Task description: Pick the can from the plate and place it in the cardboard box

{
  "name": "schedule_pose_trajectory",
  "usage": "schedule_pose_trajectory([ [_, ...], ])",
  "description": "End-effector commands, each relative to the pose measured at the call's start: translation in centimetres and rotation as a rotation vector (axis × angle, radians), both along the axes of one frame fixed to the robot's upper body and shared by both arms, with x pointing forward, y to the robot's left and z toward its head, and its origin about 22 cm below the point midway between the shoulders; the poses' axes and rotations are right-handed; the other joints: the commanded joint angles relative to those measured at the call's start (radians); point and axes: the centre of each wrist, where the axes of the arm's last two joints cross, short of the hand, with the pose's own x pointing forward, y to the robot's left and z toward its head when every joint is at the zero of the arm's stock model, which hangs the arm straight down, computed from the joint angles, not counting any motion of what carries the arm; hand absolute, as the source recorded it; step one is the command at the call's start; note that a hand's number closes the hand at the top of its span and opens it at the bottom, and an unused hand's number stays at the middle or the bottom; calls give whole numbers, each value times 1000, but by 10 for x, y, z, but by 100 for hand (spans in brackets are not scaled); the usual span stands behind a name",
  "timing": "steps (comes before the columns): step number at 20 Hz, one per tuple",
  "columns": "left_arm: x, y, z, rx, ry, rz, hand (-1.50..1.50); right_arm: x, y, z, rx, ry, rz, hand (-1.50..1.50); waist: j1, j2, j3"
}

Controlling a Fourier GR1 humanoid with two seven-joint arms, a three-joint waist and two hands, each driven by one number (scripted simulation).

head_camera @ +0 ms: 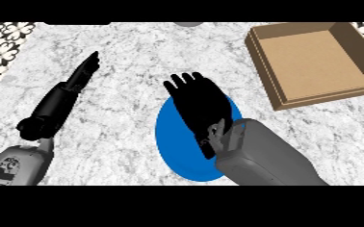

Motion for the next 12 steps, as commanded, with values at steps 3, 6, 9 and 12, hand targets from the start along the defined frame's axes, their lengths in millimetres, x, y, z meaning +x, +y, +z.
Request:
schedule_pose_trajectory([
  [3, 13, -10, -10, 1, 0, 3, 0, -2, 4, -12, -44, -8, 2, -150, -7, 1, 0],
  [6, -9, 22, 6, -1, -4, -9, 0, 6, 4, -18, -33, -21, -32, -150, 1, -1, 0],
  [9, 0, -20, -19, -10, -6, -14, 0, 15, 7, -28, -86, -28, -34, -150, -3, 1, 0],
  [12, 12, -1, -7, 13, -8, 7, 0, 14, 6, -47, -90, -39, -42, -150, -4, 1, 0],
])
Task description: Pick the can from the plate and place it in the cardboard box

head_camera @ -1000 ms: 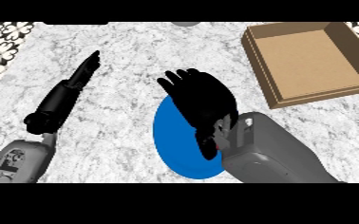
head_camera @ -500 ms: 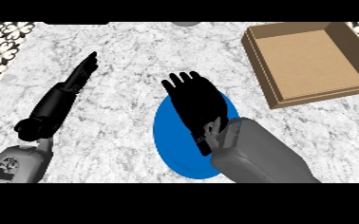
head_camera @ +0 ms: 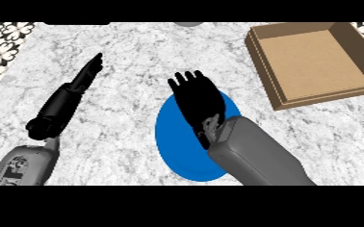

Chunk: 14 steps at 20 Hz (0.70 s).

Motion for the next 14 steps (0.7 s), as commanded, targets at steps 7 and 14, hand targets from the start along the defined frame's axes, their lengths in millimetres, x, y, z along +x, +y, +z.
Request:
schedule_pose_trajectory([
  [7, 16, 1, -2, -7, 5, 8, 0, 7, 8, -27, 41, 35, 25, -150, -3, 1, 0],
  [14, -16, 5, -13, -3, 3, 2, 0, 13, -3, -59, -37, 29, -20, -150, 4, 0, 0],
])
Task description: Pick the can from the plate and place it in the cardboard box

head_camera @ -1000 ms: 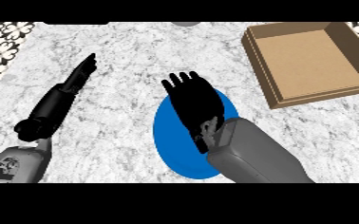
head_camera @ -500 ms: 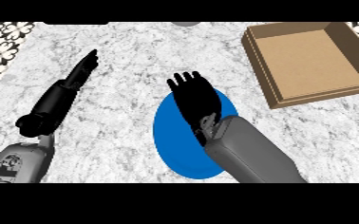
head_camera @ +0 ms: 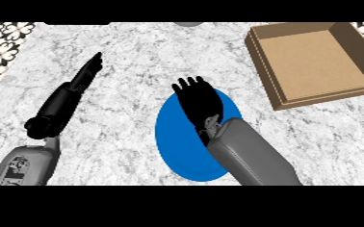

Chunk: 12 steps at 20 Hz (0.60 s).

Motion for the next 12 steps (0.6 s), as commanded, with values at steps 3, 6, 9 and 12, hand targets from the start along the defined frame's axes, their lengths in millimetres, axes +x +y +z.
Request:
schedule_pose_trajectory([
  [3, -4, -4, -9, 0, -5, 10, 0, 5, 9, 7, -43, -24, -37, -150, 1, 0, 0],
  [6, -3, -4, 6, -5, -13, -11, 0, 23, -14, -20, -51, -23, -37, -150, 2, 0, 0],
  [9, -3, 5, 13, -2, -18, 12, 0, 25, -11, -25, -33, 26, -42, -150, 2, 0, 0],
  [12, -6, -1, 0, -4, -11, -2, 0, 14, -31, -36, -5, 21, -7, -150, -2, 0, 0],
])
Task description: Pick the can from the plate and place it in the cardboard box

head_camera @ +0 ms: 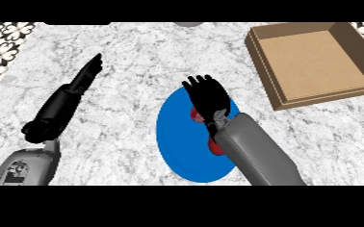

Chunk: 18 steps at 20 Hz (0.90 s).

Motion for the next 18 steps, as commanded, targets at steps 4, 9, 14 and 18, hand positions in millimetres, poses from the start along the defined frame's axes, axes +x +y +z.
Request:
schedule_pose_trajectory([
  [4, 5, 5, 2, 4, 11, 5, 0, 10, -5, -15, 35, -55, 153, 150, 3, 3, 1],
  [9, 5, 10, 1, 8, -5, 7, 0, 16, 2, -16, 43, -151, 208, 150, 4, 3, 1],
  [14, -3, 4, -8, -5, 5, 11, 0, -12, -37, -37, 159, -89, 477, 150, -12, 0, 1],
  [18, -2, 9, 0, 17, -9, 22, 0, -45, -53, -54, 299, 79, 853, 150, -34, -3, 6],
])
